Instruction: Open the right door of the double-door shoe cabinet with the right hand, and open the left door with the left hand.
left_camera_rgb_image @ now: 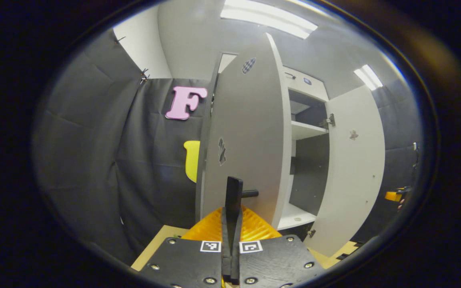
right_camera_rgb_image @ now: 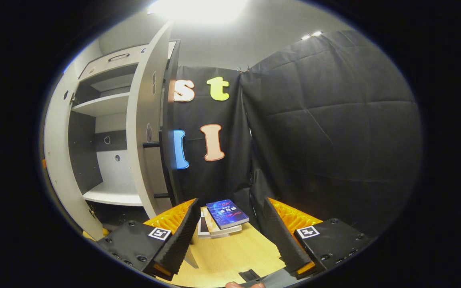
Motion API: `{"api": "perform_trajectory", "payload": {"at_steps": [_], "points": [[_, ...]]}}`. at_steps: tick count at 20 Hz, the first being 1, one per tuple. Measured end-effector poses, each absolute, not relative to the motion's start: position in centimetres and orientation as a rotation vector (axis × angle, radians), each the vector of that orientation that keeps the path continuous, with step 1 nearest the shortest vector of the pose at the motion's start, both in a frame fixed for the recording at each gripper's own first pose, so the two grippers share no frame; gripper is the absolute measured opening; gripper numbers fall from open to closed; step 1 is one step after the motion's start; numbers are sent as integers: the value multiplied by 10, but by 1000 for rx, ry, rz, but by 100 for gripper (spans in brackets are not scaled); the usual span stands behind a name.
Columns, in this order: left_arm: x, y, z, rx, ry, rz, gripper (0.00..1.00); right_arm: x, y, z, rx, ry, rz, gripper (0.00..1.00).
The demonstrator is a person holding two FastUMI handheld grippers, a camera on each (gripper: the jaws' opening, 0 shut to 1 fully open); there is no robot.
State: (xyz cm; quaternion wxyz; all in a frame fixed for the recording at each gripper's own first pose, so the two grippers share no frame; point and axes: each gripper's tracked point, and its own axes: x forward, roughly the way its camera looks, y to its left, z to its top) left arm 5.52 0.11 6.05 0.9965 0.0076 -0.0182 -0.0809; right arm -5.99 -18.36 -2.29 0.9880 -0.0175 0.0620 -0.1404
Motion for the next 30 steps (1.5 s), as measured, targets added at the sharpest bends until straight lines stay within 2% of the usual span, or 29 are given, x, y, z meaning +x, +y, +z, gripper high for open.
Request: {"api": "perform_trajectory", "payload": {"at_steps": [7,9,10,11,12,14,15,16,17,21,25,30], "points": [[59,92,44,-34,-8,-35,2,-74,-179,2,-2,89,-306,98],[52,83,45,-138,6,-93,2,-76,-171,1,10,102,-295,98],[51,82,43,-140,12,-92,2,-76,-166,2,15,103,-288,92],[51,84,45,-111,8,-88,1,-75,-161,4,15,101,-277,92],[51,82,45,-93,9,-83,1,-69,-153,-2,8,101,-263,98],[46,82,51,-78,4,-60,1,-65,-145,-4,-15,112,-235,98],[41,81,54,-69,5,-50,1,-61,-140,-3,-18,115,-217,92],[34,82,58,-54,1,-33,1,-57,-135,-1,-16,117,-195,92],[27,80,64,-44,-5,-29,1,-53,-130,0,-15,137,-175,98],[5,72,81,-30,0,-1,1,-52,-114,25,-32,144,-78,98],[-23,68,103,-36,-55,74,0,-49,-120,44,-52,103,-65,98],[-45,49,109,-11,-97,91,3,-41,-108,31,-29,106,-29,98]]}}
